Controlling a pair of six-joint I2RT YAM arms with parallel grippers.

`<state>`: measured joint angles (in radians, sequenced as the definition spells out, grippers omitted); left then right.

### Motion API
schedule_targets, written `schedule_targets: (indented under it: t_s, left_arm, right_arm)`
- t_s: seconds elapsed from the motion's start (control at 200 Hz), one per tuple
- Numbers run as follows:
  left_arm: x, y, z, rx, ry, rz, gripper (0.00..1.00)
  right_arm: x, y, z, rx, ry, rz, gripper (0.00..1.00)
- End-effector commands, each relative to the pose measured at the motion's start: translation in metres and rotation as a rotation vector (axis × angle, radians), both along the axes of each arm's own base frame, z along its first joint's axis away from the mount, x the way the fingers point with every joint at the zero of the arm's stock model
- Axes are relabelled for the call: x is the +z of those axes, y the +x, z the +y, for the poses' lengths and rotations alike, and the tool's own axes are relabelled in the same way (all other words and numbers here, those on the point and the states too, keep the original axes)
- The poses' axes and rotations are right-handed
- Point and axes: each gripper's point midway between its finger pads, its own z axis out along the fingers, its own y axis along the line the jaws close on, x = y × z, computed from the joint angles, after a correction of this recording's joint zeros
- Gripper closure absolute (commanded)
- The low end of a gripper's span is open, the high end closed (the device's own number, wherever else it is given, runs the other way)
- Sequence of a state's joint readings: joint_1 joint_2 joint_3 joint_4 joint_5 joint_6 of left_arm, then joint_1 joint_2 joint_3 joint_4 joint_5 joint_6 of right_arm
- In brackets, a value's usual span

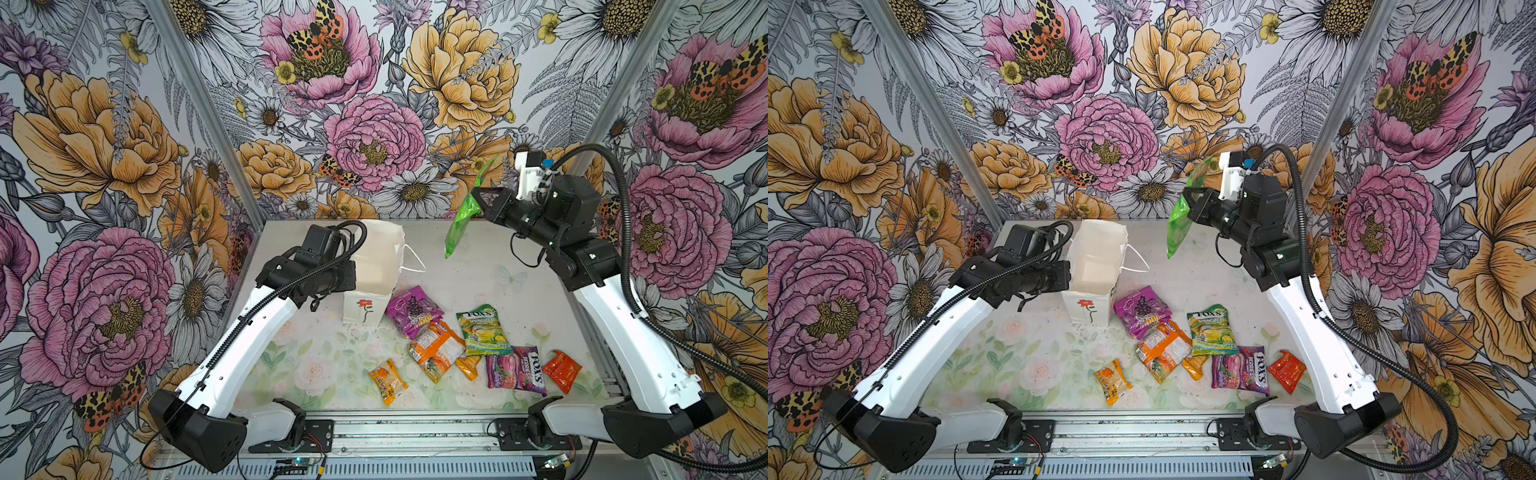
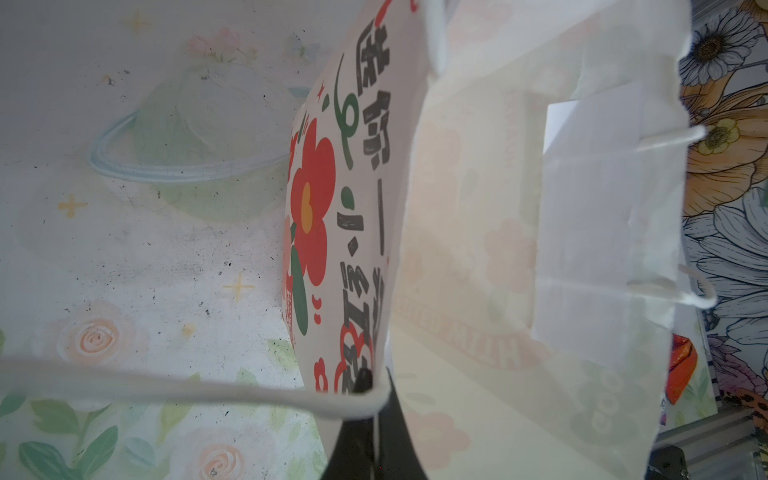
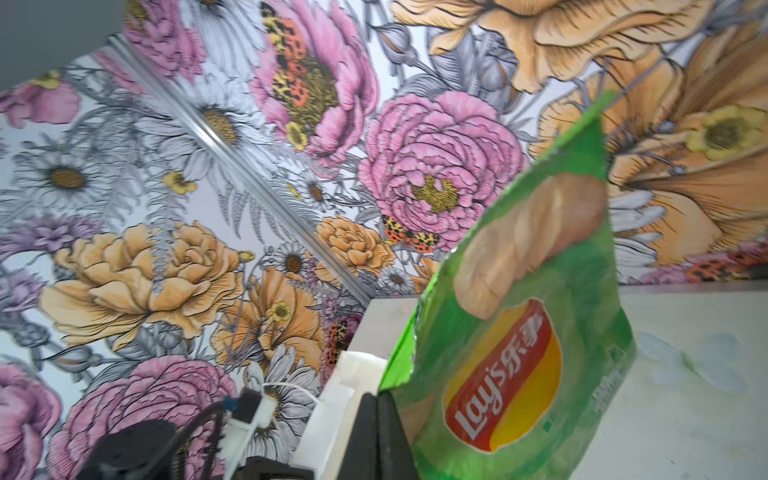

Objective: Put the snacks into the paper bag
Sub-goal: 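Lift the green Lay's bag upright with the right gripper, then carry the Lay's bag over the paper bag and lower it inside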

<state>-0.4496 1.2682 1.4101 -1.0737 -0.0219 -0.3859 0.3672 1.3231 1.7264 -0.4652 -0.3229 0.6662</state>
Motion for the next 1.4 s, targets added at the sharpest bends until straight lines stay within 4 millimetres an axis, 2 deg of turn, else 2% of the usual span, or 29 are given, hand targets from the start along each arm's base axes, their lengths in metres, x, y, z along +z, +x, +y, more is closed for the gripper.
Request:
schedule_targets:
  t_s: [0.0,0.155,0.305,0.586,0.781,0.981,1.091,1.116,1.291,1.396]
  left_arm:
    - [0.013,0.004,-0.002,0.002,0.001,-0.039,1.00]
    - [0.012,0.005,-0.002,0.003,0.003,-0.028,1.00]
    - [0.010,0.005,-0.004,0.002,0.002,-0.015,1.00]
    - [0.013,0.001,-0.009,-0.017,-0.028,-0.005,1.00]
    - [0.020,-0.004,-0.011,-0.029,-0.056,-0.016,1.00]
    - [0.032,-0.010,-0.008,-0.018,-0.089,-0.041,1.00]
    - [0.034,-0.010,-0.004,-0.006,-0.102,-0.046,1.00]
    - [0.034,-0.010,-0.003,-0.001,-0.103,-0.045,1.00]
    - [0.031,-0.010,0.000,0.007,-0.113,-0.033,1.00]
    - [0.027,-0.011,-0.002,-0.003,-0.115,-0.020,1.00]
  right_arm:
    - [0.036,-0.014,0.014,0.044,-0.007,-0.094,1.00]
    - [0.060,-0.027,0.044,0.120,-0.006,-0.139,1.00]
    - [0.069,-0.039,0.080,0.211,-0.014,-0.162,1.00]
    - [0.052,-0.045,0.140,0.330,-0.045,-0.131,1.00]
    - [0.032,-0.043,0.167,0.372,-0.071,-0.099,1.00]
    - [-0.004,-0.035,0.186,0.383,-0.116,-0.025,1.00]
    - [-0.018,-0.031,0.188,0.370,-0.144,-0.008,1.00]
    - [-0.023,-0.041,0.196,0.391,-0.151,-0.002,1.00]
    - [-0.047,-0.034,0.192,0.341,-0.208,0.022,1.00]
    - [-0.054,-0.027,0.187,0.294,-0.240,0.020,1.00]
